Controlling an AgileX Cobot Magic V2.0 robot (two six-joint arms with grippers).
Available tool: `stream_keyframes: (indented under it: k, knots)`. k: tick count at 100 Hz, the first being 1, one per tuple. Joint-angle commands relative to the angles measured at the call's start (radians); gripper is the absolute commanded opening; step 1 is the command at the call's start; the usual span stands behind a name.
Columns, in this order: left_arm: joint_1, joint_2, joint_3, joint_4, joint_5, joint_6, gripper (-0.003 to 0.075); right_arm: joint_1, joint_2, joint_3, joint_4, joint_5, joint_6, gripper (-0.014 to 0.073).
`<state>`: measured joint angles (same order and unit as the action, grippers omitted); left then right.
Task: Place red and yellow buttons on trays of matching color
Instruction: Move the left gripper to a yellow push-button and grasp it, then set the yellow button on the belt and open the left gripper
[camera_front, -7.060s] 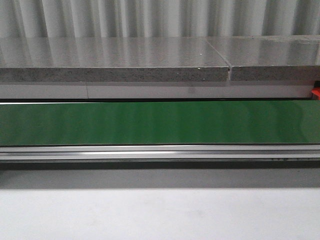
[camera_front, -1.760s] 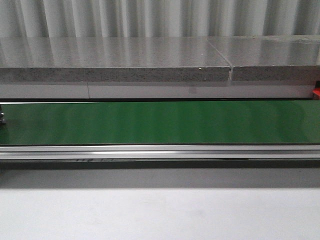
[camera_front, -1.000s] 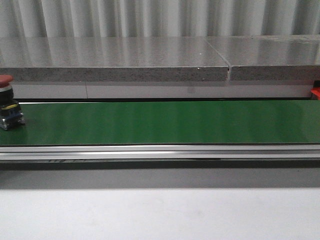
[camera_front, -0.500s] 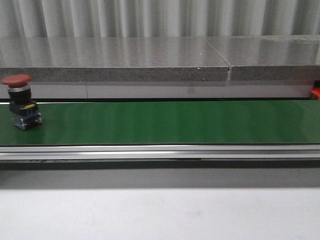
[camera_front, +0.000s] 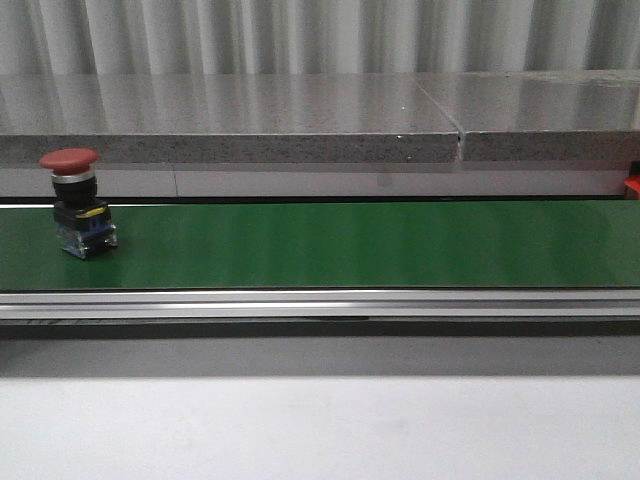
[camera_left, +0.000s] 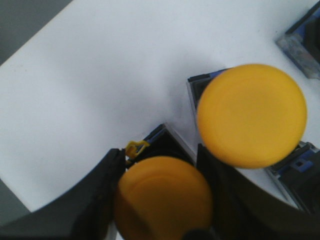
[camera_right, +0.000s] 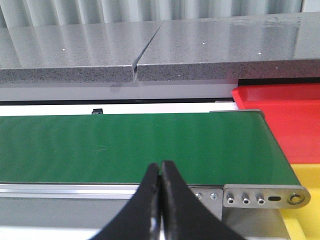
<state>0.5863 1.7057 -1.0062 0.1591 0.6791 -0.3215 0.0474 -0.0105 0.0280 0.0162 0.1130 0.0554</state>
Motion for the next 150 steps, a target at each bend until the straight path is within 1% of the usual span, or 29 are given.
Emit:
stream_keyframes:
  k: [1,26,35,43,55,65,73,94,122,144,150]
  knots:
    - [-0.006,-0.078,-0.029,-0.002,-0.009,-0.003,-0.0013,0.002,-0.011,-0.016,-0.003,-0.08,-0.002,-0.0069]
    - [-0.006,-0.264,-0.029,-0.004,0.009,-0.005,-0.0021,0.002,-0.011,-0.016,-0.003,-0.08,-0.002,-0.0069]
    - [-0.025,-0.353,-0.029,-0.004,0.009,-0.005,-0.0021,0.002,-0.011,-0.016,-0.003,-0.08,-0.002,-0.0069]
    - [-0.069,-0.424,-0.029,-0.004,0.005,0.007,-0.0021,0.002,-0.011,-0.016,-0.003,-0.08,-0.002,-0.0069]
    - [-0.168,-0.48,-0.045,-0.004,0.019,0.09,-0.0021,0.002,-0.011,-0.016,-0.003,-0.08,-0.002,-0.0069]
    - [-0.261,-0.468,-0.106,-0.004,0.089,0.111,-0.0021,0.002,-0.011,-0.016,-0.003,-0.08,-0.002,-0.0069]
    - [-0.33,-0.441,-0.149,-0.004,0.112,0.131,-0.0021,0.002,-0.011,-0.016,-0.003,-0.08,-0.002,-0.0069]
    - [-0.432,-0.318,-0.224,-0.041,0.129,0.131,-0.0021,0.002,-0.011,-0.016,-0.003,-0.08,-0.002,-0.0069]
    - [-0.501,-0.164,-0.248,-0.058,0.134,0.131,-0.0021,0.002,-0.011,-0.016,-0.003,-0.08,-0.002,-0.0069]
    - [-0.504,-0.101,-0.248,-0.065,0.153,0.131,-0.002,0.002,-0.011,-0.016,-0.003,-0.08,-0.002,-0.0069]
    - [-0.504,-0.098,-0.248,-0.068,0.161,0.136,-0.0006,0.002,-0.011,-0.016,-0.003,-0.08,-0.002,-0.0069]
